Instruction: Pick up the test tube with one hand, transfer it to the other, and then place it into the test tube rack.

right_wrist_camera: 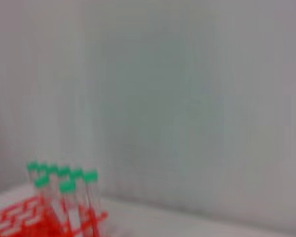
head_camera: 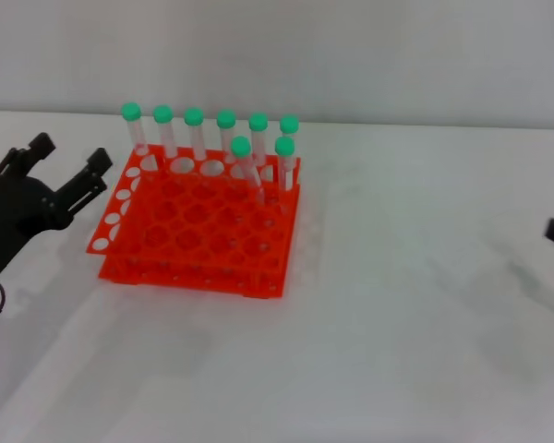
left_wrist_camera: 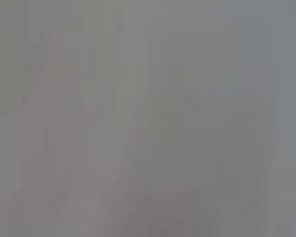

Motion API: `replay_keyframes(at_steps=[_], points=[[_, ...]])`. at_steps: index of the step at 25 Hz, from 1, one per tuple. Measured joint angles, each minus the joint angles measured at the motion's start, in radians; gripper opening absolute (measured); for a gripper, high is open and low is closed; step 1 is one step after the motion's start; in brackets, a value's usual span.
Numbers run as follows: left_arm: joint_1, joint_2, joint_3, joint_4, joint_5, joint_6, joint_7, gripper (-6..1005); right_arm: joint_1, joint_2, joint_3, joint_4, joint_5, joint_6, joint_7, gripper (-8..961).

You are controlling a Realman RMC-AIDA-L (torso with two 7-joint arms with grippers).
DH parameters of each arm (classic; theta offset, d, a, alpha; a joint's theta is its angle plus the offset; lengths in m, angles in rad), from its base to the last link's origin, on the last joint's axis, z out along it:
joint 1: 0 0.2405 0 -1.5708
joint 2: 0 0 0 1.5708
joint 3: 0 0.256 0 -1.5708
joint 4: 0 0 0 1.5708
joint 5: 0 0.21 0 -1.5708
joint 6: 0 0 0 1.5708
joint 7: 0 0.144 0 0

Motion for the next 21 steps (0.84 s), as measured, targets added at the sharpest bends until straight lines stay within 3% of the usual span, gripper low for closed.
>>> replay_keyframes(at_steps=[3,8,12,21], points=[[-0.002,-0.002,-0.001,-0.033,-0.038,0.004,0.022,888,-0.002,-0.001,0.187,0.234,0.061,0.185,-0.33,873],[-0.022,-0.004,-0.001,-0.096,-0.104,0.008,0.078,888,-0.011,0.001,0.391,0.435,0.081,0.278,-0.582,873],[-0.038,-0.004,-0.001,-0.12,-0.115,0.03,0.101,888,-0.017,-0.001,0.466,0.474,0.081,0.246,-0.577,873],[-0.084,-0.003,0.0,-0.19,-0.185,0.068,0.142,888,-0.023,0.0,0.479,0.473,0.084,0.276,-0.587,873]])
